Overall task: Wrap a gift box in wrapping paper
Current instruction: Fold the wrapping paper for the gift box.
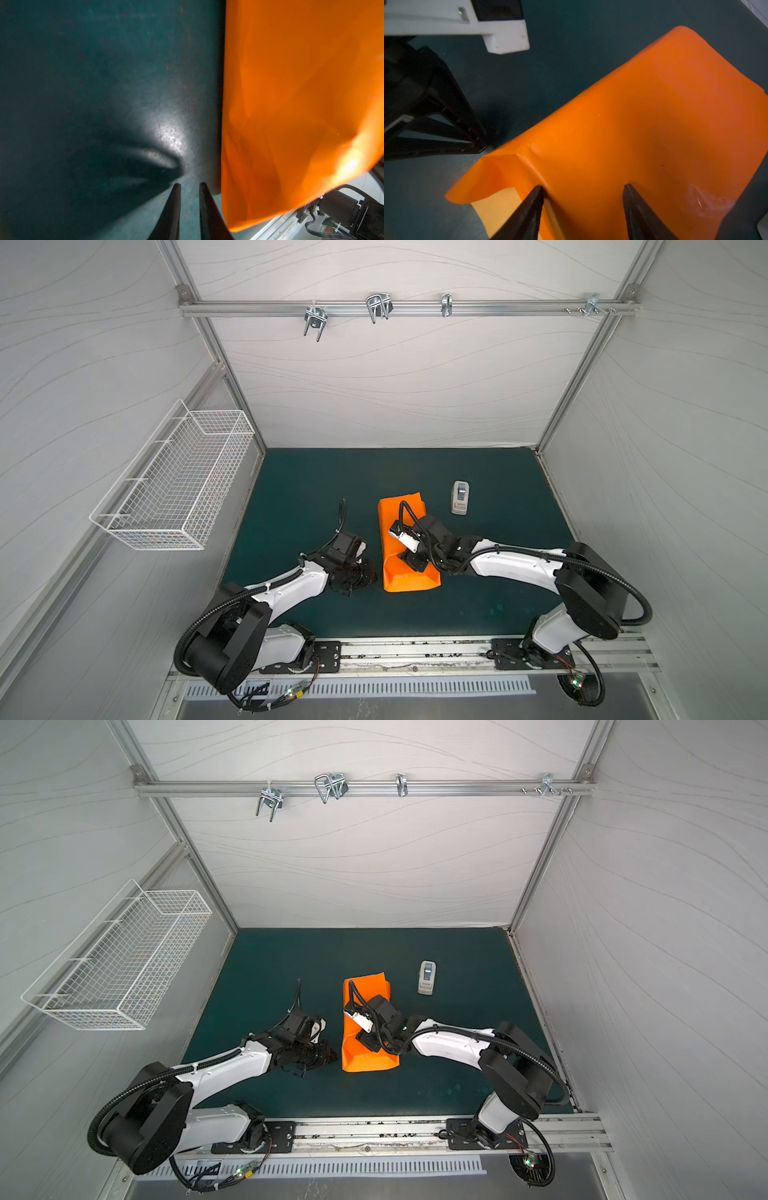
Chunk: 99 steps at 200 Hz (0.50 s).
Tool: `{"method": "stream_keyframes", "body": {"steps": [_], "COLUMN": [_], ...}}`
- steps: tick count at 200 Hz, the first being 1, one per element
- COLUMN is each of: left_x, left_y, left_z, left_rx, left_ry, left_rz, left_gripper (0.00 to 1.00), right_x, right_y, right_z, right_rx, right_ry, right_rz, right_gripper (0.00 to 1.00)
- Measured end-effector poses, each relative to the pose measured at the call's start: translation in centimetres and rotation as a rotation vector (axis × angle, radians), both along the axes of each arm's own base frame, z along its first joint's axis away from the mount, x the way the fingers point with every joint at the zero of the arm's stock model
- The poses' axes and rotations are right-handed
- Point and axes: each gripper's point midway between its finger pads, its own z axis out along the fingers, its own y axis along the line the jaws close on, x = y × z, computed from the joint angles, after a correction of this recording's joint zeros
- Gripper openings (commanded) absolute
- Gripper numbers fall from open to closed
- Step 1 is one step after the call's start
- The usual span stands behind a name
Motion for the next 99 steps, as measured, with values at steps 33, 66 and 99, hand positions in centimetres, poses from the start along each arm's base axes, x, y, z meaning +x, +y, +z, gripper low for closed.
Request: {"method": "stream_keyframes", "body": {"steps": [33, 66, 99], "left_x": [0.3, 0.6, 0.9], "left_y": [-0.9, -1.7, -2.1], "left_z": [0.6, 1.2, 0.9], "left_rx": [-0.05, -0.097, -0.102], "left_ry": [-0.012, -0.024, -0.014], "left_rz": [-0.011, -0.025, -0.021], "left_gripper": [0.21, 0.21, 0.21], "right_x": [0.0, 0.0, 0.0], "right_y": [0.0, 0.0, 0.0], "right_z": [0.0, -0.1, -0.1], "right_rx": [-0.003, -0.006, -0.005], "right_ry": [-0.009, -0.014, -0.018], "right_rz": [-0.002, -0.007, -0.008], "right_gripper": [0.63, 0.63, 0.63]}}
